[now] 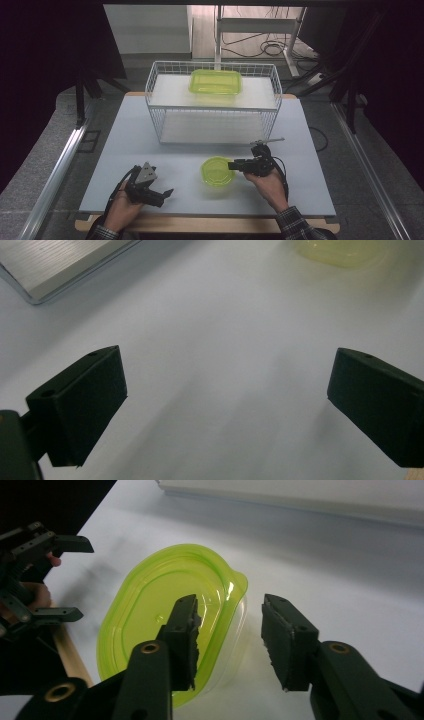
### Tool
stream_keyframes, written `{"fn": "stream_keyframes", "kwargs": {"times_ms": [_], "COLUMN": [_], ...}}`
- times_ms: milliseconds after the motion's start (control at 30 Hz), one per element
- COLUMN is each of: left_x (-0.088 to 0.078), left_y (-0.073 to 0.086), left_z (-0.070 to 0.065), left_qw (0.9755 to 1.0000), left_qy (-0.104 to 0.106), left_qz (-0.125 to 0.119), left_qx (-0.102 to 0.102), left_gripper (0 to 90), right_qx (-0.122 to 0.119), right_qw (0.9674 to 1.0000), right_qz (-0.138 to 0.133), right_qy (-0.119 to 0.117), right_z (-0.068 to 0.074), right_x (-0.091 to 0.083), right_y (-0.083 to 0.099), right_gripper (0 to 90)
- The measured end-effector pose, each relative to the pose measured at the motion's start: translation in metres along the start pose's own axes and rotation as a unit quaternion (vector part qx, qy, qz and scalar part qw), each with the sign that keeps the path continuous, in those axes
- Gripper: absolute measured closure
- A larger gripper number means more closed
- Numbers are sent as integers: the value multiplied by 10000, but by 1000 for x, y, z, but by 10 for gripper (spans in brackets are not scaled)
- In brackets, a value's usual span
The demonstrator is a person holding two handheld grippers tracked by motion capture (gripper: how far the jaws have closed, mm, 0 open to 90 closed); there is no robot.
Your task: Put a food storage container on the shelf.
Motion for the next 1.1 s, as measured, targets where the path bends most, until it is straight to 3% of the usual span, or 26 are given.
{"fn": "stream_keyframes", "kwargs": {"times_ms": [100,167,267,300,400,433,533,667,1100], "left_x": [0,0,0,0,0,0,-1,-1,-1], "left_y": [0,0,0,0,0,0,0,0,0], "left_z": [0,0,0,0,0,0,0,0,1], "left_qw": [10000,10000,10000,10000,10000,10000,10000,10000,10000], "left_qy": [2,4,-2,-5,-12,-15,-19,-21,-48], "left_qz": [5,5,2,20,21,17,16,16,4], "left_qx": [7,3,3,19,21,22,22,22,23], "left_gripper": [22,22,22,22,23,23,23,23,23], "right_qx": [217,460,562,651,692,744,746,693,766], "right_qw": [9995,9980,9971,9957,9951,9939,9940,9951,9924], "right_qz": [118,208,259,310,314,302,286,155,-263], "right_qy": [-174,-384,-436,-574,-626,-757,-751,-682,-931], "right_z": [-2,-5,-5,-5,-4,-4,-3,-4,-4], "right_x": [4,6,7,7,7,7,5,0,-25], "right_y": [1,1,1,0,0,-1,-2,-5,-24], "right_gripper": [634,730,780,796,801,807,808,809,810]}}
Point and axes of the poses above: each handheld gripper's, and its own axes: x roughly forward along the jaws, y roughly out of its underside, z roughly to its left, the point moved 2 cm from there along x, roughly forward along the jaws, and after that the axes turned 7 degrees about y, right-handed, at the moved point
